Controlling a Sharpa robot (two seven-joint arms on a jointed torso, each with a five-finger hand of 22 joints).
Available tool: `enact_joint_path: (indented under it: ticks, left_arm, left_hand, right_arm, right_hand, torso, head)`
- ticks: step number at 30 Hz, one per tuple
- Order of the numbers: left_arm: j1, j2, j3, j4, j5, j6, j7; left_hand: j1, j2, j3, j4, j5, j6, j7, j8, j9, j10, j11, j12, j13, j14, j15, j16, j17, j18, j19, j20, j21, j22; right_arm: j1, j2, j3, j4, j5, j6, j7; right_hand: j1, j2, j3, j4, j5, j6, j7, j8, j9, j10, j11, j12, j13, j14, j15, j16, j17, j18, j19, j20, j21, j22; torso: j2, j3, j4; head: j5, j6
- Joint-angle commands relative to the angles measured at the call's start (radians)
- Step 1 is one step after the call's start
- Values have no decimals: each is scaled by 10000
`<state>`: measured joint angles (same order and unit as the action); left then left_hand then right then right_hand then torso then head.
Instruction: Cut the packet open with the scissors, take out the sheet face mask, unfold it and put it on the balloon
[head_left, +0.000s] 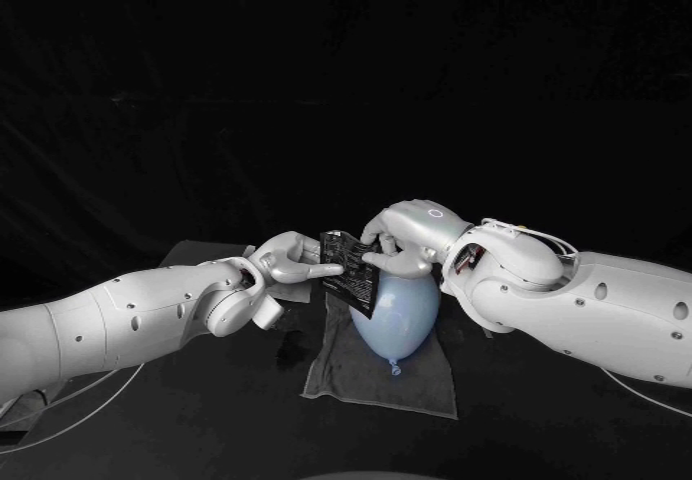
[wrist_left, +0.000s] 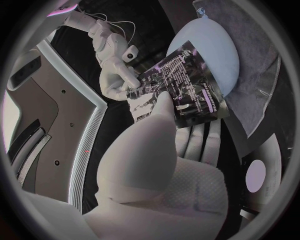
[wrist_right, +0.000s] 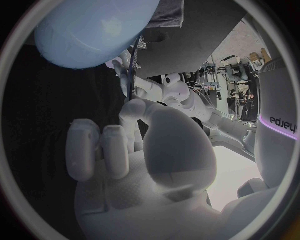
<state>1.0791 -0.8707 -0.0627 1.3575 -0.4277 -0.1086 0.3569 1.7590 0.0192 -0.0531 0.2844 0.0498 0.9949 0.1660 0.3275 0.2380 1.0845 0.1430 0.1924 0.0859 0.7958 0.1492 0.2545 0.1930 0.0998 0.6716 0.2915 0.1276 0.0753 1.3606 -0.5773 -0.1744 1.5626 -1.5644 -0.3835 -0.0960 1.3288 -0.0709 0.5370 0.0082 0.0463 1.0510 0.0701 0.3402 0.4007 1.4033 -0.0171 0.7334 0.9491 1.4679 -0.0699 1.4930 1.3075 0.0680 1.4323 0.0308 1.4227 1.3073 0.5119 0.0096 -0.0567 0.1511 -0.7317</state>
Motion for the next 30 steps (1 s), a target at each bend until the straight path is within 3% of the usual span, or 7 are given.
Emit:
enact_joint_path:
  ticks: [1, 5, 13, 17, 20, 22, 30]
  left_arm:
    - [15, -15, 7, -12, 80, -173, 218]
    - [15, -22, 5, -10, 207, -308, 258]
    - [14, -1, 3, 86, 287, -383, 355]
    - [14, 11, 1, 141, 298, -448, 395]
    - [13, 11, 0, 161, 308, -527, 420]
    - [13, 8, 0, 168, 319, -589, 434]
    - [13, 2, -3, 203, 314, -757, 461]
  left_hand:
    - [293, 197, 148, -17, -16, 438, -145, 299, 149, 455, -200, 152, 7, 396, -169, 186, 120, 97, 244, 8, 87, 23]
    - [449, 345, 256, 11, -16, 663, -300, 579, 312, 1009, -427, 340, 26, 849, -357, 387, 281, 109, 457, 2, 152, 19]
    - [556, 415, 329, 8, -21, 601, -337, 639, 372, 1115, -461, 329, -11, 932, -389, 393, 337, 111, 502, -6, 135, -9]
    - [601, 456, 357, 8, -21, 541, -320, 648, 396, 1105, -445, 287, -42, 916, -378, 363, 348, 122, 527, -10, 128, -19]
    - [629, 495, 380, 10, -20, 499, -315, 654, 414, 1094, -430, 254, -66, 902, -366, 339, 355, 134, 554, -12, 128, -24]
    - [645, 520, 393, 11, -20, 468, -309, 656, 425, 1080, -419, 228, -83, 886, -356, 320, 357, 144, 574, -13, 129, -26]
    - [681, 922, 556, 41, -19, 131, -245, 620, 527, 907, -299, -49, -206, 676, -253, 120, 359, 176, 663, -7, 96, -55]
  right_arm:
    - [4, -20, 8, -12, -145, -53, -118]
    - [4, -9, 8, -45, -56, 72, -167]
    - [4, 124, 6, -219, 399, 58, -121]
    - [4, 192, 5, -323, 691, -221, -79]
    - [5, 209, 4, -370, 943, -449, 0]
    - [6, 213, 4, -389, 1134, -595, 74]
    - [8, 189, 2, -397, 2108, -541, 160]
  right_hand:
    - [1, 133, 59, 12, 29, 19, -43, 26, 1048, 56, 24, -57, 16, 780, -71, 59, 1569, -129, 65, 29, 37, 402]
    - [-35, 126, 74, 5, 28, 17, -44, 37, 1054, 63, 24, -66, 13, 774, -71, 42, 1544, -123, 49, 28, 19, 377]
    - [-312, 14, 127, 11, 25, -210, -1, 7, 1065, -251, 69, -995, -583, 622, -40, -366, 978, 8, -289, 46, -361, -158]
    - [-813, -311, -127, 227, 18, -572, 177, -219, 959, -829, 217, -2383, -1473, 455, 70, -826, 392, 146, -670, 122, -827, -768]
    - [-1301, -704, -476, 519, 15, -1183, 439, -664, 743, -1049, 413, -2562, -1542, 351, 221, -1113, 55, 228, -930, 225, -1173, -1191]
    - [-1403, -804, -576, 591, 11, -1302, 496, -760, 697, -1115, 465, -2609, -1561, 317, 264, -1213, -64, 277, -1069, 259, -1350, -1417]
    - [-1457, -784, -867, 967, 21, -1542, 628, -1149, 490, -1220, 595, -2727, -1639, 253, 391, -1517, -378, 370, -1240, 428, -1762, -1808]
  torso:
    - [3, 2, -5]
    - [0, 0, -13]
    - [3, 1, -7]
    - [2, -1, -7]
    - [-1, -6, -10]
    - [2, -4, -11]
    - [2, -2, -12]
  head:
    - [5, 11]
    - [11, 11]
    - [0, 10]
    - [-9, 1]
    - [-5, -4]
    - [-2, -2]
    - [8, 20]
